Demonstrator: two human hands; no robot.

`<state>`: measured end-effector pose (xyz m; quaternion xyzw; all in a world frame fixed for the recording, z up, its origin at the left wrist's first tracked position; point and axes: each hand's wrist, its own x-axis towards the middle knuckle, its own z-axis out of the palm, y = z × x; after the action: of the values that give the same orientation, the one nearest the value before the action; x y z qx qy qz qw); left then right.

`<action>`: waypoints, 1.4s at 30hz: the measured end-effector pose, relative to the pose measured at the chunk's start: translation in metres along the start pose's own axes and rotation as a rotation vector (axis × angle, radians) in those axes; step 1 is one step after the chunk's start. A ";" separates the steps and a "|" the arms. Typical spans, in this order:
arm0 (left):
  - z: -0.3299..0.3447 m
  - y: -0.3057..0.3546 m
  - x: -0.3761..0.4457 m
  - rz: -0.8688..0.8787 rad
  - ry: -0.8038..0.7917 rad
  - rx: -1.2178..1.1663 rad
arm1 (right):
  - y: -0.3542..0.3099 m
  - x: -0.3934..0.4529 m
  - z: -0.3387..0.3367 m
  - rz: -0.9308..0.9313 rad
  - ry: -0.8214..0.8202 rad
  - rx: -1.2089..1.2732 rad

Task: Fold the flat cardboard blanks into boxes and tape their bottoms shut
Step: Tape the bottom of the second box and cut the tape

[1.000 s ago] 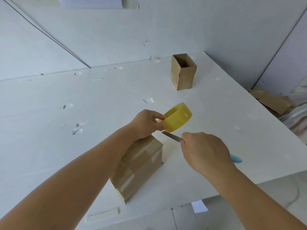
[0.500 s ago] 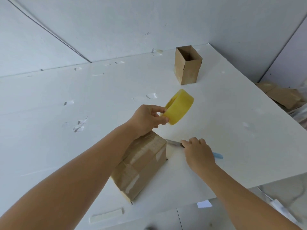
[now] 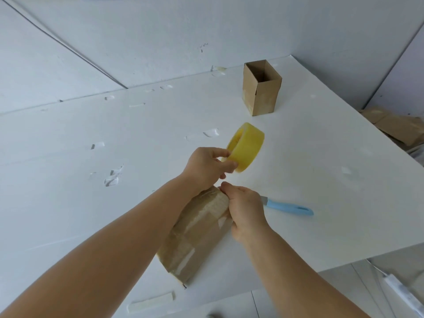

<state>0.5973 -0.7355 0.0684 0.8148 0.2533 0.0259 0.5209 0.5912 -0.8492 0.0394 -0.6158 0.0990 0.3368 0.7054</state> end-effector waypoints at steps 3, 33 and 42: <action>0.001 0.001 0.003 -0.010 0.087 -0.103 | 0.002 -0.002 0.000 0.006 0.033 0.004; -0.042 -0.033 -0.067 0.019 0.322 -0.413 | 0.004 -0.026 -0.006 -0.484 -0.186 -0.756; -0.019 -0.030 -0.085 -0.036 0.460 -0.743 | -0.030 0.011 0.004 -0.508 -0.449 -0.809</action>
<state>0.5057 -0.7472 0.0705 0.5405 0.3505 0.2870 0.7090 0.6164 -0.8423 0.0579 -0.7561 -0.3450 0.2901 0.4745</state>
